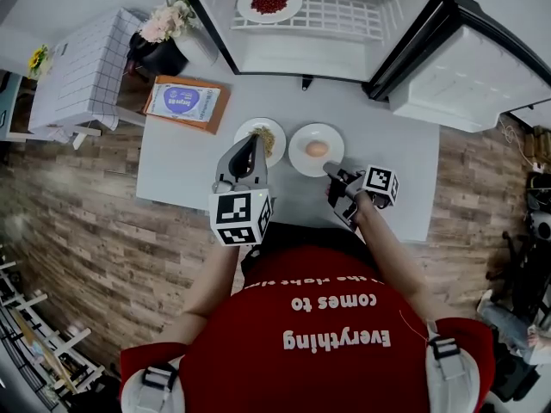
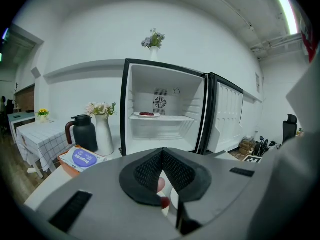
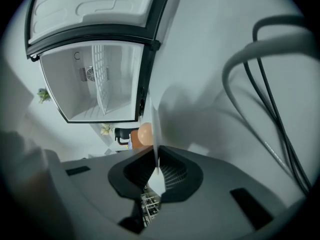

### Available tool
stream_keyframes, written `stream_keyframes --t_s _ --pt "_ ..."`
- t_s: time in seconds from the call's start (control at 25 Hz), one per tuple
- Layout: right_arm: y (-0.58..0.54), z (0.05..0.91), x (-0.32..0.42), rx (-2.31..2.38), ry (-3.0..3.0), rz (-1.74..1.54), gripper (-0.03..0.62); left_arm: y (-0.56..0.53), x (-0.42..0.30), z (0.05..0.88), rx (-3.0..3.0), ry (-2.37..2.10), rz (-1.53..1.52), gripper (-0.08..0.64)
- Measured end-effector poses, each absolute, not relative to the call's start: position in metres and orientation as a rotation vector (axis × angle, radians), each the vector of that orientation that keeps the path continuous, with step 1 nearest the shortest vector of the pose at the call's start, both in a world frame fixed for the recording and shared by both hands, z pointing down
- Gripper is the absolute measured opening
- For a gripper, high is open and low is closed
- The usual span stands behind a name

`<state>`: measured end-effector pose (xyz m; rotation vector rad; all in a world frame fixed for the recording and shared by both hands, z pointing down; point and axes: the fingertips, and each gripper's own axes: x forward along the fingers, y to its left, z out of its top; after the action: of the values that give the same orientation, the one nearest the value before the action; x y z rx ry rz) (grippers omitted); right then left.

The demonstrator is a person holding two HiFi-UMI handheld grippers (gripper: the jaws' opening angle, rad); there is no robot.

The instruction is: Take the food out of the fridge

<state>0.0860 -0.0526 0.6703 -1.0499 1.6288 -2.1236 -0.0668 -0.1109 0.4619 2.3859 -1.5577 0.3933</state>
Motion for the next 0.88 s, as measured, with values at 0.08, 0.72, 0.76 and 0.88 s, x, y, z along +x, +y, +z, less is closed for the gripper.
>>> stream_keyframes --t_s 0.08,0.72,0.76,0.88 --pt "-0.055 0.675 0.083 -1.059 1.651 -2.135 0.029 -0.11 -0.069 0.466 2.375 -1.56 0.409 0.008" --pt "-0.059 0.695 0.082 -1.294 1.698 -2.264 0.03 -0.112 -0.058 0.472 2.395 -1.523 0.418 0.008" --pt "-0.06 0.695 0.082 -1.321 1.724 -2.268 0.031 -0.112 -0.057 0.473 2.397 -1.52 0.419 0.008" --pt "-0.06 0.694 0.081 -1.392 1.805 -2.277 0.138 -0.111 -0.057 0.473 2.399 -1.518 0.422 0.008"
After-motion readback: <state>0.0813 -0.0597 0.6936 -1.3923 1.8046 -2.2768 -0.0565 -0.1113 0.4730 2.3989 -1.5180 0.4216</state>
